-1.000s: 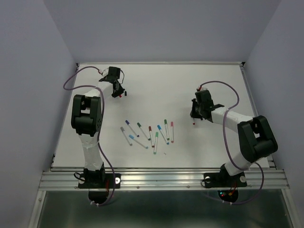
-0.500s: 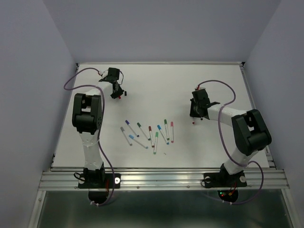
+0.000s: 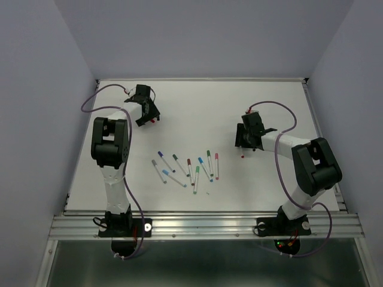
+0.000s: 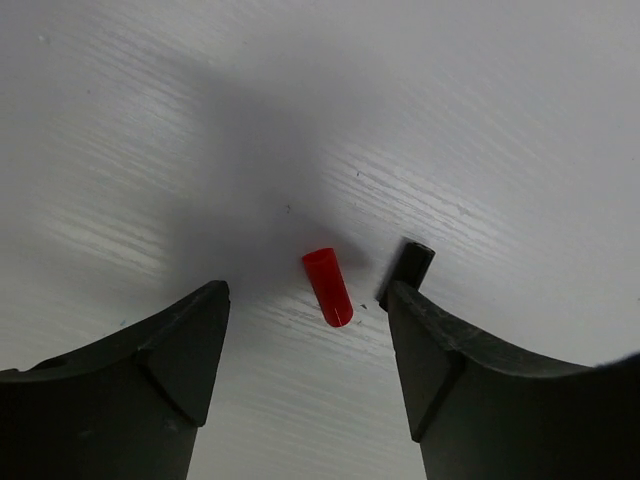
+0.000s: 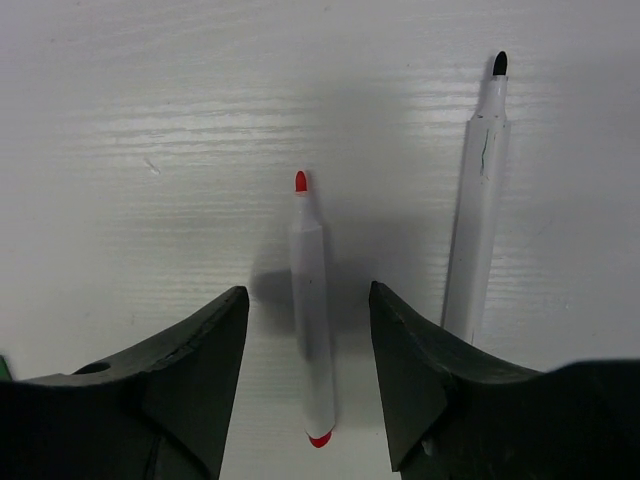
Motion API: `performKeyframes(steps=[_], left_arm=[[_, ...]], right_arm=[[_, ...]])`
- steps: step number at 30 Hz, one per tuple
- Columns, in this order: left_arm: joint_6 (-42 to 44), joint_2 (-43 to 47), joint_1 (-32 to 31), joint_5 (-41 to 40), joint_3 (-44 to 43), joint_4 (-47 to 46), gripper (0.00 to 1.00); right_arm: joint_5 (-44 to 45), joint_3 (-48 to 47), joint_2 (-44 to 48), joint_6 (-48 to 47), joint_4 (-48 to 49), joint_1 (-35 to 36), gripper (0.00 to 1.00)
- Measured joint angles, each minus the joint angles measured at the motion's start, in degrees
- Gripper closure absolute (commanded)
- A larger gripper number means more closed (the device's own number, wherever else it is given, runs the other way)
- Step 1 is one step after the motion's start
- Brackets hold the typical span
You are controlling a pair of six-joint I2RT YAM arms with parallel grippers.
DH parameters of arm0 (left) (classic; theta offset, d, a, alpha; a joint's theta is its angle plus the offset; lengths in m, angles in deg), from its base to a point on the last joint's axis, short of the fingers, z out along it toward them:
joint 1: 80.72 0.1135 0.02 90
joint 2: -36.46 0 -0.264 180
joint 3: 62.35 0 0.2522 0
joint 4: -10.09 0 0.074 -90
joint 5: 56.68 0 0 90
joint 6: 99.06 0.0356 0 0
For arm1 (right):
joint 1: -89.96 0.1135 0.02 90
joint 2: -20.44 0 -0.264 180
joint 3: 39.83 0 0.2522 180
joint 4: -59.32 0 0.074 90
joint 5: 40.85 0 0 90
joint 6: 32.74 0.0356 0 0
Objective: Open the pen caps
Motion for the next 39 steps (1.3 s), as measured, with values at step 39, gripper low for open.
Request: performKeyframes(steps=[39], left_arm=[[1.2, 50.6, 0.0, 5.0, 31.2, -3.5, 0.01]], right_arm=[[4.9, -1.8, 15.1, 10.4, -11.3, 21.3, 0.00]])
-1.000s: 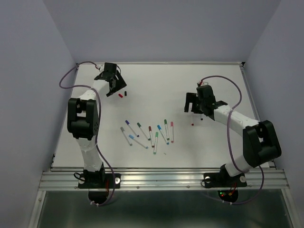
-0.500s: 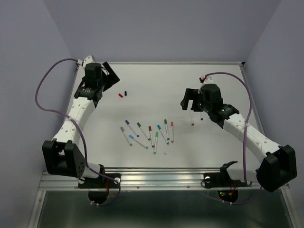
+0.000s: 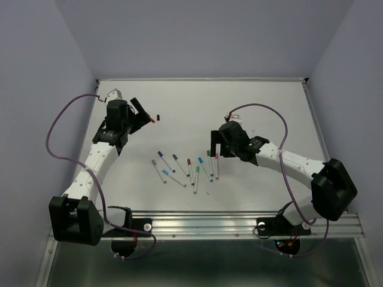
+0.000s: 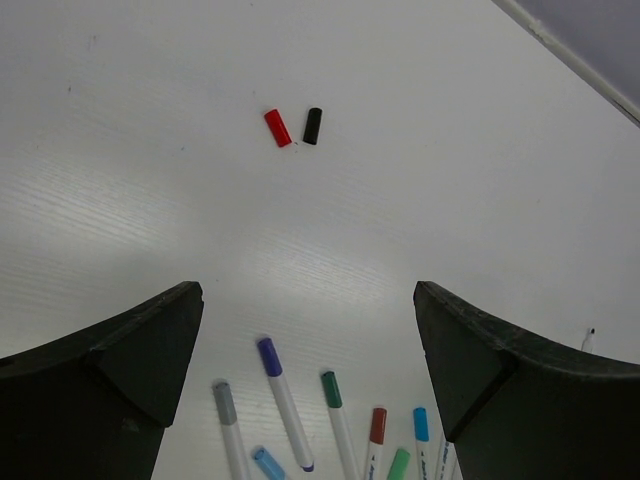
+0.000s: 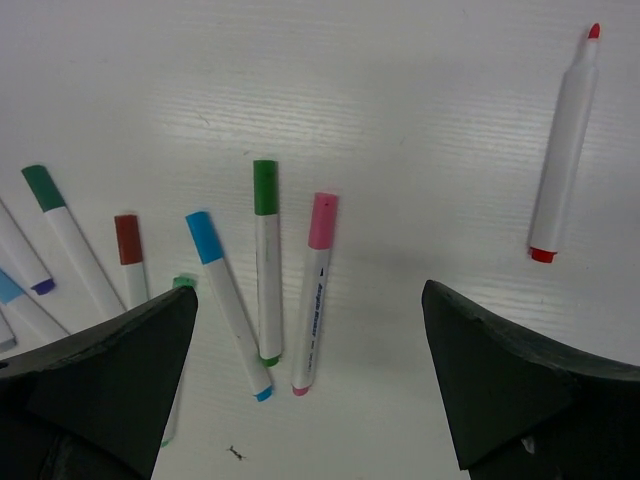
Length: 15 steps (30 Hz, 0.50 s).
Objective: Open the pen caps
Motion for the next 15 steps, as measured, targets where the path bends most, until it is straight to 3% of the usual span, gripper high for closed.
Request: performKeyframes(steps=[15], left_arm=[[0.2, 0.2, 0.0, 0.8, 2.2, -2.0, 0.01]], right_arm=[[7.5, -4.2, -10.7, 8.8, -6.6, 2.3, 0.02]])
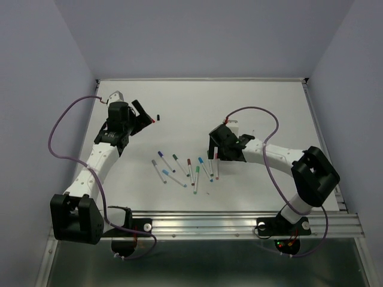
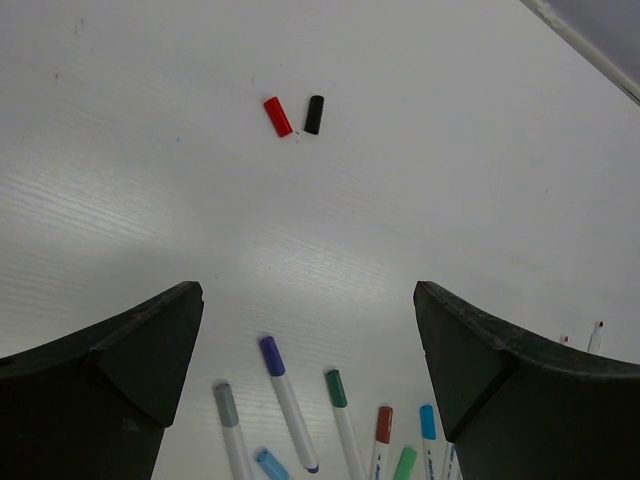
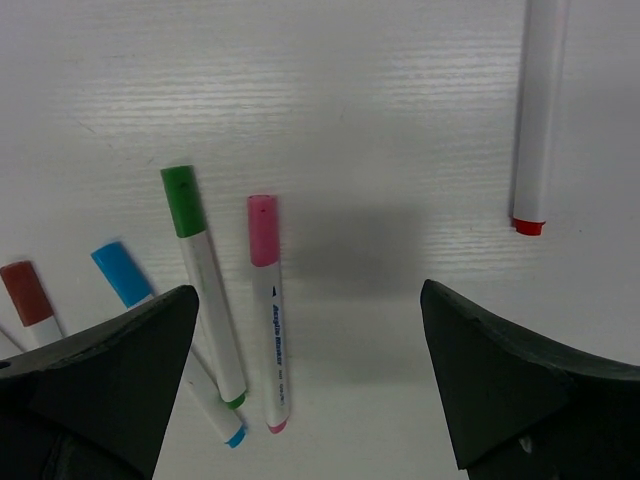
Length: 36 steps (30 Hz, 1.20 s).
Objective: Open the pen caps
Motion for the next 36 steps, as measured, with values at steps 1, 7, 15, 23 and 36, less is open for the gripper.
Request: performKeyframes(steps=[1, 7, 15, 23, 36], left_arm=[[0.0, -0.3, 0.0, 0.2, 0.0, -0.2, 0.01], [0.0, -0.8, 0.0, 0.8, 0.1, -0.7, 0.01], [0.0, -1.3, 0.0, 1.5, 0.5, -1.1, 0.01], [0.0, -1.3, 0.0, 1.9, 0.7, -1.1, 0.01], [0.0, -1.3, 0.0, 4.0, 0.7, -1.4, 0.01]], right_arm=[[0.4, 0.0, -0.4, 0.2, -0.2, 0.0, 0.05], [0.6, 0.0, -2.5, 1.3, -1.3, 1.0, 0.23], [-0.6, 0.1, -4.6, 1.3, -1.0, 1.8, 0.36], [-1.4, 0.9, -6.0, 1.4, -0.5, 2.9, 0.55], [-2.5, 3.9, -3.8, 0.1, 3.3, 3.6, 0.99]])
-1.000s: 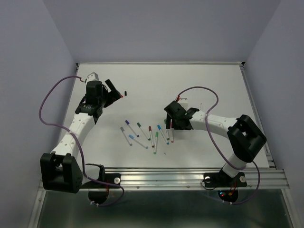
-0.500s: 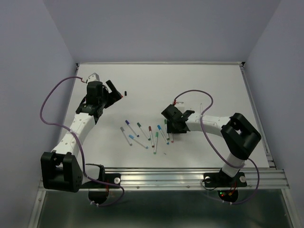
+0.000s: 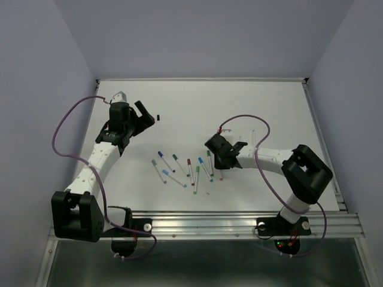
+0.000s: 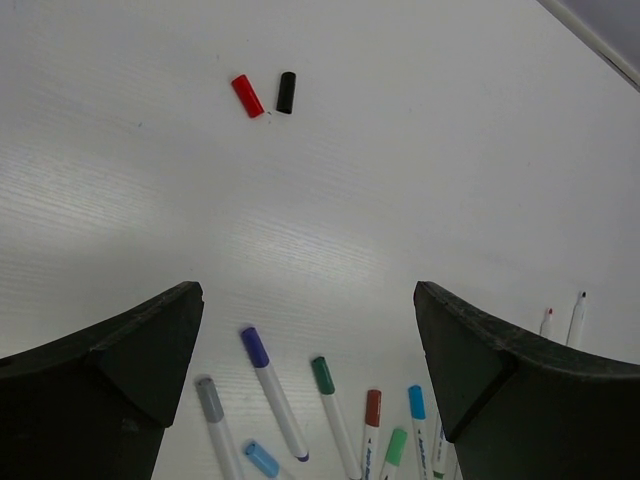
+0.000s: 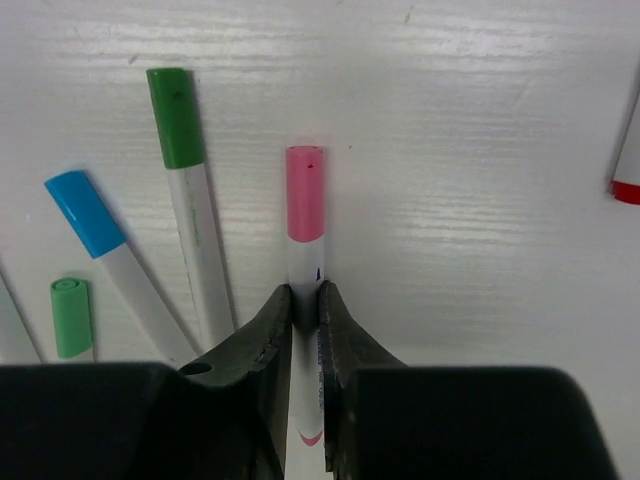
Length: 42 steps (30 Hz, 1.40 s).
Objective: Open the pen caps
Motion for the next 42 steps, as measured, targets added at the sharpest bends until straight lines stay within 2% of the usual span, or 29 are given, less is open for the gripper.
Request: performKeyframes(steps=[5, 11, 14, 18, 24, 32, 35, 41, 42], left_arm=[[0.1, 0.0, 0.0, 2.5, 0.0, -0.2, 0.01], [0.2, 1.6, -0.5, 8.5, 1.1, -3.0, 0.01], [0.0, 3.7, -3.2, 12.6, 2.5, -5.4, 0.01], [-0.3, 5.2, -10.0, 16.6, 2.8, -9.4, 0.01], [-2.7, 4.9, -18.5, 22.1, 3.4, -17.6, 0.01], [-5.0, 1.8, -21.1, 24.2, 4.7, -22.8, 0.07], [-5.5, 1.2, -21.5, 24.1, 4.9, -23.3, 0.12], [-6.7, 1.2, -22.0, 23.9, 5.5, -24.6, 0.43], [-7.0, 1.2, -22.1, 23.9, 5.5, -24.9, 0.54]], right_arm=[[0.2, 0.3, 2.1, -2.1, -0.5, 0.1, 0.99], [0.8, 0.6, 11.7, -6.3, 0.4, 0.1, 0.99], [-2.0, 2.6, 18.1, -9.6, 4.5, 0.0, 0.99], [-10.4, 5.5, 25.1, -14.0, 11.9, 0.0, 0.99], [-21.3, 5.6, 25.6, -17.7, 20.2, 0.0, 0.99], [-25.8, 4.5, 24.3, -19.1, 25.7, 0.0, 0.99], [-25.9, 3.4, 23.4, -19.1, 26.9, 0.0, 0.99], [-25.9, 2.5, 22.9, -19.1, 29.9, 0.0, 0.99], [-26.0, 2.3, 22.8, -19.1, 30.3, 0.0, 0.99]])
